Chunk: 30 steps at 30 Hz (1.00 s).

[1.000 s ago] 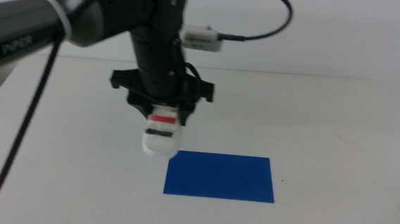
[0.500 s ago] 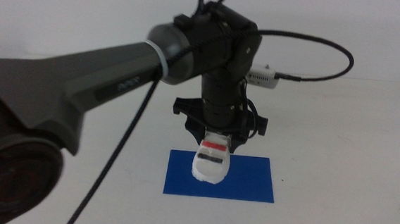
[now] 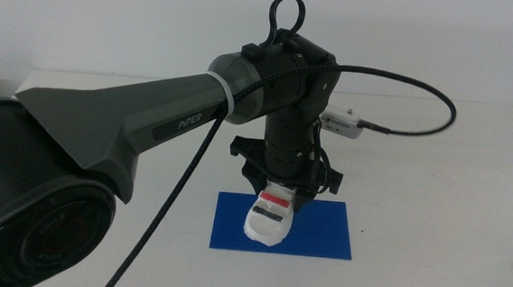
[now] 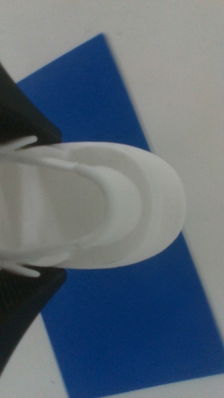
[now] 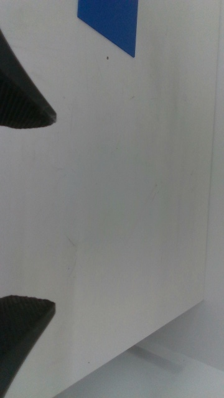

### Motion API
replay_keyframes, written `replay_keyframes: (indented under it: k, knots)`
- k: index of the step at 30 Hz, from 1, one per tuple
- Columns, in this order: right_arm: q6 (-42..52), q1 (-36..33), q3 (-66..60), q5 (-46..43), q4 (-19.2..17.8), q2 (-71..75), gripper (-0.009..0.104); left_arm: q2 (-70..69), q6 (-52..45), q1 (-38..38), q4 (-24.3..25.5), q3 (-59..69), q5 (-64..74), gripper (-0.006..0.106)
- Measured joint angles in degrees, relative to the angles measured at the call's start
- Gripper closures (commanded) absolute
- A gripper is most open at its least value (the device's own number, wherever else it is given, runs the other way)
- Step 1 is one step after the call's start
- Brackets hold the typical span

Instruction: Use one arm to grab the shoe from the table and place it on the mat.

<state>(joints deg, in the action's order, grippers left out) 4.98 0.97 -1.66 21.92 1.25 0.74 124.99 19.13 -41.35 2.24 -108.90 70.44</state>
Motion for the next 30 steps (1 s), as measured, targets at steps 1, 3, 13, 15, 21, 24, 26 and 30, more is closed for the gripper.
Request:
replay_keyframes:
  k: [1,3,13,15,21,24,26,30]
  knots:
    - [0.0,0.0,0.0,0.0,0.0,0.0,0.001,0.0,-2.58,0.0,0.0,0.0,0.0,0.089]
    - [0.0,0.0,0.0,0.0,0.0,0.0,0.001,0.0,-8.36,0.0,0.0,-0.06,0.0,0.089]
    - [0.0,0.0,0.0,0.0,0.0,0.0,0.001,0.13,-51.02,0.0,-2.63,-0.06,0.0,0.089]
    - [0.0,0.0,0.0,0.0,0.0,0.0,0.001,0.14,-58.12,0.0,-3.56,-0.06,0.0,0.089]
    - [0.0,0.0,0.0,0.0,0.0,0.0,0.001,0.19,-76.78,0.0,-7.12,-0.06,-0.07,0.089]
    - [0.0,0.0,0.0,0.0,0.0,0.0,0.001,0.3,-82.38,0.0,-8.38,-0.06,-0.14,0.089]
    - [0.0,0.0,0.0,0.0,0.0,0.0,0.001,0.43,-83.8,0.0,-8.66,-0.06,-0.27,0.089]
    - [0.0,0.0,0.0,0.0,0.0,0.0,0.001,0.88,-82.32,0.0,-8.72,-0.11,-0.39,0.089]
